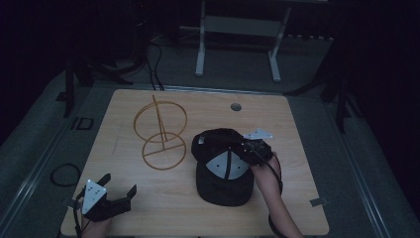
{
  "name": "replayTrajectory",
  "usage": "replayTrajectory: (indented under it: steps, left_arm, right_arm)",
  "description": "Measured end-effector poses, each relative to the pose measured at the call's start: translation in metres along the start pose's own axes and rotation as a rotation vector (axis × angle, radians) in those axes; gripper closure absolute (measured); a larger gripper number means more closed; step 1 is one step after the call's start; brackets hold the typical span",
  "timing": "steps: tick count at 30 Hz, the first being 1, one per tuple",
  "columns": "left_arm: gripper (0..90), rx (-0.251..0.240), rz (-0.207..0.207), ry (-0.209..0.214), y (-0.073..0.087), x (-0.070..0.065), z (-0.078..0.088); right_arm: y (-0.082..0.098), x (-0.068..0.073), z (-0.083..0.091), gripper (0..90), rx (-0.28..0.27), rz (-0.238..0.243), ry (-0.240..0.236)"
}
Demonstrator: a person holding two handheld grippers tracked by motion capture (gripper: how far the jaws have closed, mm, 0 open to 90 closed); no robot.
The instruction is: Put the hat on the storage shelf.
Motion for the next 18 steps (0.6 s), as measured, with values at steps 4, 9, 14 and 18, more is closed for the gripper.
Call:
replayTrajectory:
  steps: [4,9,14,18]
  left_arm:
    - [3.7,0.001,0.001,0.001,0.000,0.000,0.000]
    - [3.7,0.008,0.008,0.000,0.001,0.001,-0.001]
    - [4.3,0.017,0.010,0.007,0.001,0.001,-0.002]
    - [4.4,0.015,0.026,0.010,0.001,0.003,-0.002]
  right_arm:
    - [0.003,-0.001,-0.007,67.9,0.028,0.029,0.000]
    - [0.005,-0.002,-0.008,89.3,0.032,0.044,0.013]
    - [0.001,0.004,-0.005,89.8,0.004,0.061,0.030]
    - [-0.008,0.010,0.002,89.9,-0.034,0.066,0.011]
Point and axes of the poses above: each handheld gripper's, and its own axes: z roughly backward along the jaws, y roughly out of its underside, x roughly to its left, the point moved 2 cm from there along -z, roughly forward along the jaws, and after that the axes turned 5 degrees about -y, right-handed, at the moved point
